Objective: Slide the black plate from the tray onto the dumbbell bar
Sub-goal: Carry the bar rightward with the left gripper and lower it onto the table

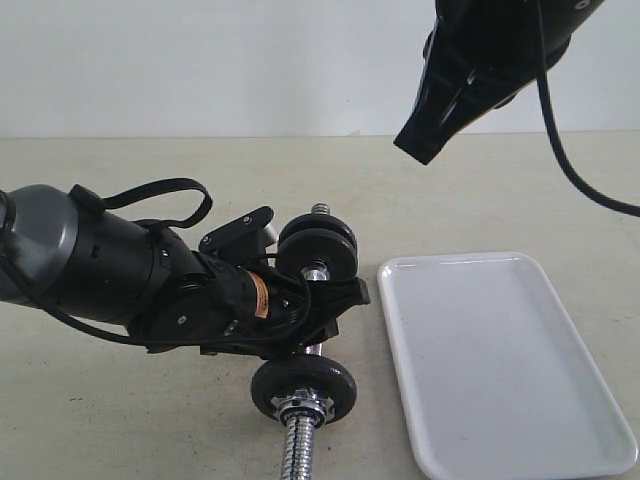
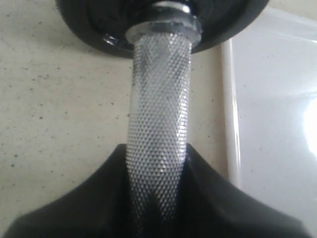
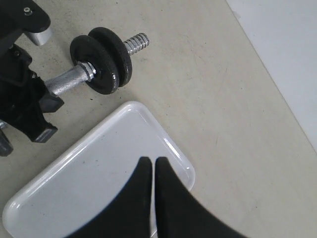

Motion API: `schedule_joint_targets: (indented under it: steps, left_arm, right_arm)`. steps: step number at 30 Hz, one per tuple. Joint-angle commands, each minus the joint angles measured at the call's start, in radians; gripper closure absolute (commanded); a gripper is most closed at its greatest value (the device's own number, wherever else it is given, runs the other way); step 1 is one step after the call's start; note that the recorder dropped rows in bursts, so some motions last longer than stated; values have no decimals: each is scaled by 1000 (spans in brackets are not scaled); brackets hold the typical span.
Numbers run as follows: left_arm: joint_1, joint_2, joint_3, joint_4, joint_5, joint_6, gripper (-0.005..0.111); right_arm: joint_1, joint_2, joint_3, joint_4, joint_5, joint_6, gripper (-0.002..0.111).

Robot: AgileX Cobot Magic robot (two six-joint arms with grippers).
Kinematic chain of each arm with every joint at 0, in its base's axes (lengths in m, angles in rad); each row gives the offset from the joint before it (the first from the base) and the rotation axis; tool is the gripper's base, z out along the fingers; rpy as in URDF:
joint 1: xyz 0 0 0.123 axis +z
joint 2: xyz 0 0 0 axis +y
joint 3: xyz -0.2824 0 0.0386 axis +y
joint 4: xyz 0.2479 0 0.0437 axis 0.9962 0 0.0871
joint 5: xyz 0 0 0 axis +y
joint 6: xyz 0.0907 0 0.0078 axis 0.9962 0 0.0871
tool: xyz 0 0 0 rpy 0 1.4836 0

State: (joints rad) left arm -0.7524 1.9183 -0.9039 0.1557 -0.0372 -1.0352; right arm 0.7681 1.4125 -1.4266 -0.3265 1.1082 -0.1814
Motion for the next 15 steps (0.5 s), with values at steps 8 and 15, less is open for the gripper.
schedule_joint_targets:
  steps: [8,15]
  left_arm:
    - [2,-32,-28,17,-272,-5,78]
    - [2,-32,-28,17,-246,-5,59]
  right_arm:
    - [-3,-8,-1,4,3,1,109]
    - [-3,-8,-1,4,3,1,109]
